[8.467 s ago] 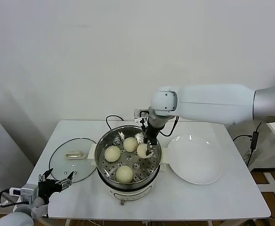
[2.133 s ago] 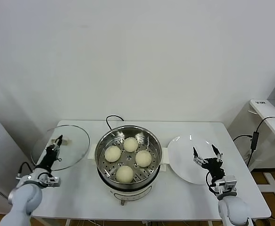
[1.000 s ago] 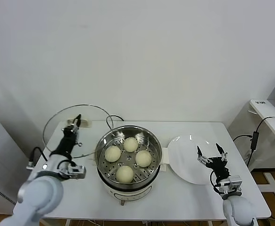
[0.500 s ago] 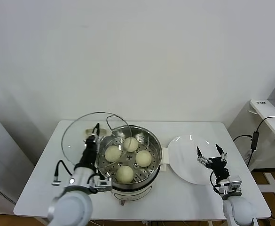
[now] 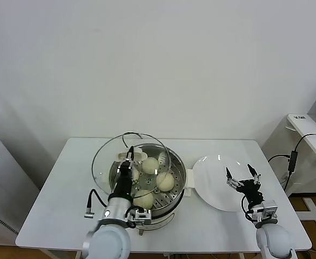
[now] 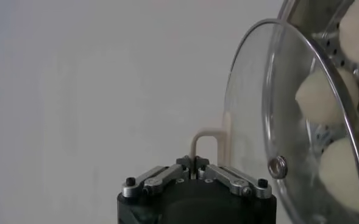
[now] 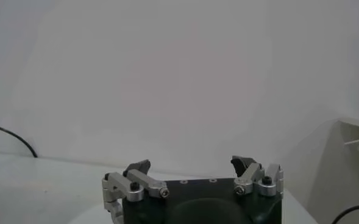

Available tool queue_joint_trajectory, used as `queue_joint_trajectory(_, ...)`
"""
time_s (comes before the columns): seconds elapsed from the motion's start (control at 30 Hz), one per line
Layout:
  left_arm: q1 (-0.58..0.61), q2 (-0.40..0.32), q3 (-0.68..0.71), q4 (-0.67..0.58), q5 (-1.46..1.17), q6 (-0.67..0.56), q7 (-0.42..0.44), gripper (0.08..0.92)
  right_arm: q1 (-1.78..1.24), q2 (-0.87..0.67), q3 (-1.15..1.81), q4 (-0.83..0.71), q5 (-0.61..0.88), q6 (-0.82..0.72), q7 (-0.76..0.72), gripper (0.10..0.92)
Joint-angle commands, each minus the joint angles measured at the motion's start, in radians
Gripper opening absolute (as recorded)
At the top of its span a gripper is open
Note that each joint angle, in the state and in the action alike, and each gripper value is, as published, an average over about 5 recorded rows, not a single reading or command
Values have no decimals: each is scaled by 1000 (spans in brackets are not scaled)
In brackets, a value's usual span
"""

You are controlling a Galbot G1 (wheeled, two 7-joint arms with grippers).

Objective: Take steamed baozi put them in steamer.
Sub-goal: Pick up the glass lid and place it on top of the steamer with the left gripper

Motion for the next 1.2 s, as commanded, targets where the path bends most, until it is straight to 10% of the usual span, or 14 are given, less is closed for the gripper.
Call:
queue_joint_trajectory(0.03, -7, -36, 57, 35, 26, 14, -20, 107, 1, -1, -1, -2, 0, -2, 1, 823)
queue_joint_trajectory(1.2, -12, -38, 105, 98, -8, -17, -48, 107, -3, 5, 10, -13, -1, 4, -3, 823)
